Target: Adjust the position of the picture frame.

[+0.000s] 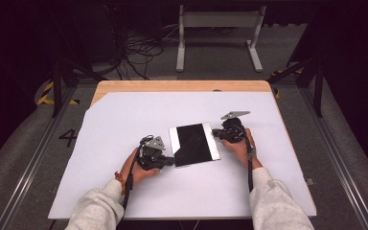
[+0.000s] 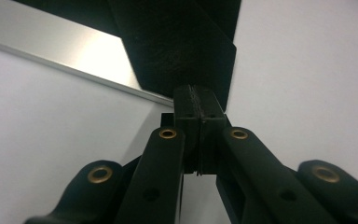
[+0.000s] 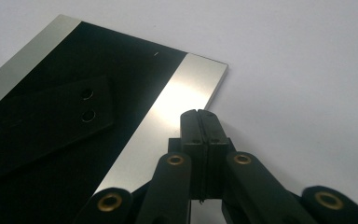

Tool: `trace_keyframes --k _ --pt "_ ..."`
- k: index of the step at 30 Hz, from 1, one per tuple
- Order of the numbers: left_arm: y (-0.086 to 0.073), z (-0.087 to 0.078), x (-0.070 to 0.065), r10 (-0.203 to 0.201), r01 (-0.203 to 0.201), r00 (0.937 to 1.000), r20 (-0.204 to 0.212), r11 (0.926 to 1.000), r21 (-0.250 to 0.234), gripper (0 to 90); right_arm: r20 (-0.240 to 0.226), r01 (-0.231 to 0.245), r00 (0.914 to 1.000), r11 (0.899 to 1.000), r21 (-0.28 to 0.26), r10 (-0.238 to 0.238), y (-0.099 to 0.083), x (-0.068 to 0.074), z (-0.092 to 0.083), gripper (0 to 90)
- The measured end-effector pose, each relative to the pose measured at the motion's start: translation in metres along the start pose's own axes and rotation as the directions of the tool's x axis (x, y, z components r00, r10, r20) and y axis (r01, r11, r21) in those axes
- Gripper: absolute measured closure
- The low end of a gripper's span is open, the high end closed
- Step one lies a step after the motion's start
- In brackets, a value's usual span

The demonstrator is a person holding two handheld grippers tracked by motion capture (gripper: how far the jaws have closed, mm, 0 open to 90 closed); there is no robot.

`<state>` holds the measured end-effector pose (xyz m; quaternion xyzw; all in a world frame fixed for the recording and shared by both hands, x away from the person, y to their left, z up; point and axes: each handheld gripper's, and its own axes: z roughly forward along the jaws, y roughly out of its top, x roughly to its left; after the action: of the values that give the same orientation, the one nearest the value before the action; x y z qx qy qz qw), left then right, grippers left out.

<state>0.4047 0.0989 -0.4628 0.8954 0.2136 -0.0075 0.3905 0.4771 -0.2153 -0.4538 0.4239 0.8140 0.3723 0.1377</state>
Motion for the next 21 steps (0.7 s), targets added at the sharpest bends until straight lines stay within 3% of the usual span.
trace_keyframes --k 3,5,12,14,21 --pt "-0.001 0.000 -0.004 -0.018 0.018 0.9998 0.000 0.9998 0.000 89.1 0.001 0.004 1.0000 1.000 -0.005 -0.004 0.001 0.003 0.003 90.0" --pt "0.000 0.000 -0.008 0.001 -0.001 0.9997 -0.024 1.0000 0.009 88.8 0.008 0.005 1.0000 1.000 -0.003 -0.005 0.003 0.005 0.004 90.0" --pt "-0.001 -0.003 -0.014 0.035 -0.034 0.9961 -0.081 0.9994 0.005 86.3 0.073 0.077 0.9943 0.997 -0.006 -0.077 0.000 0.012 -0.001 88.3" --pt "-0.002 -0.009 -0.012 0.040 -0.041 0.9954 -0.087 0.9991 -0.012 86.3 0.061 0.065 0.9962 0.997 -0.034 -0.063 -0.003 0.013 -0.009 89.5" --pt "-0.005 -0.028 0.001 0.016 -0.024 0.9893 -0.145 0.9980 -0.058 87.6 0.018 0.186 0.9826 0.981 -0.049 -0.185 -0.025 0.039 -0.041 89.4"
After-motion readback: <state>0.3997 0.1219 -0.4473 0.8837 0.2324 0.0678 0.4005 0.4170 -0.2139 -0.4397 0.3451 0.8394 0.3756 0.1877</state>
